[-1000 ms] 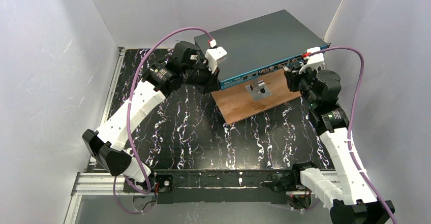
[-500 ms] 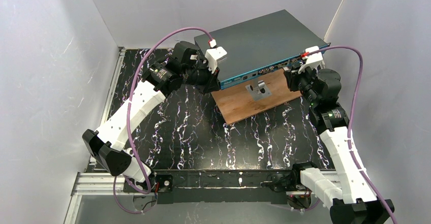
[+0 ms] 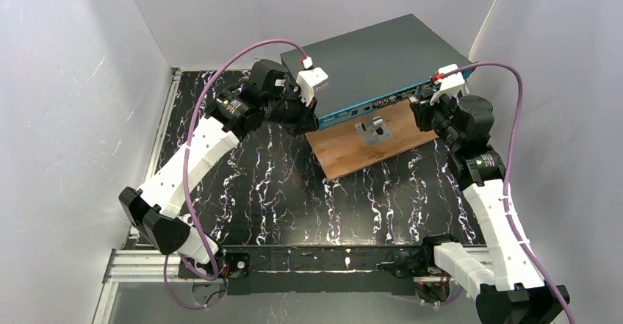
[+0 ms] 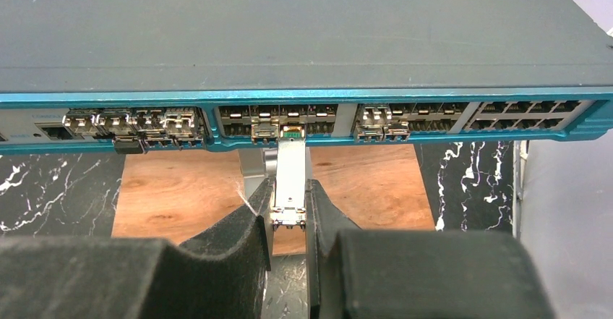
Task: Insert the plug into the switch port
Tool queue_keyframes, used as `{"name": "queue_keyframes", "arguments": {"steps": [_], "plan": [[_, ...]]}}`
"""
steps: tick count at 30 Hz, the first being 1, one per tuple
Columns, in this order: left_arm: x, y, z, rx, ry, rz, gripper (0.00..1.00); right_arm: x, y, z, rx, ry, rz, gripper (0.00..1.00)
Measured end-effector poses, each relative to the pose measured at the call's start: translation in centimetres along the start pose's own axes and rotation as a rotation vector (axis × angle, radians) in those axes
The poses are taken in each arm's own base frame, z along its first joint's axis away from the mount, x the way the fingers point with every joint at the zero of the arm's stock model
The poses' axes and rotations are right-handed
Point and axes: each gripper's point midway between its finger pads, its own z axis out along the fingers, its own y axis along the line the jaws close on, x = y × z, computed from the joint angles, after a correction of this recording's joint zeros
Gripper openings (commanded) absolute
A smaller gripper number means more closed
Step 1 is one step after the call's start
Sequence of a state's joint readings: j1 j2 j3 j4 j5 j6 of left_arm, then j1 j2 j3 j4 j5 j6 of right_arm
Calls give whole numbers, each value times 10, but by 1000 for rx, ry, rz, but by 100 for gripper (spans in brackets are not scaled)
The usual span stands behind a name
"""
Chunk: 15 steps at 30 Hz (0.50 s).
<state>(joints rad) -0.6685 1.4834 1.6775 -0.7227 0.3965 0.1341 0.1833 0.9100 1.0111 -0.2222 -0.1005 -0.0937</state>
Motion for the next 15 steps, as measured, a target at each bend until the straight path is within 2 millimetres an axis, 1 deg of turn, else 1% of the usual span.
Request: {"name": "queue_keyframes", "arguments": {"steps": [15], "plan": [[0,0,0,0,2,2,0,3,0,3,-25,41,-60,1]]}}
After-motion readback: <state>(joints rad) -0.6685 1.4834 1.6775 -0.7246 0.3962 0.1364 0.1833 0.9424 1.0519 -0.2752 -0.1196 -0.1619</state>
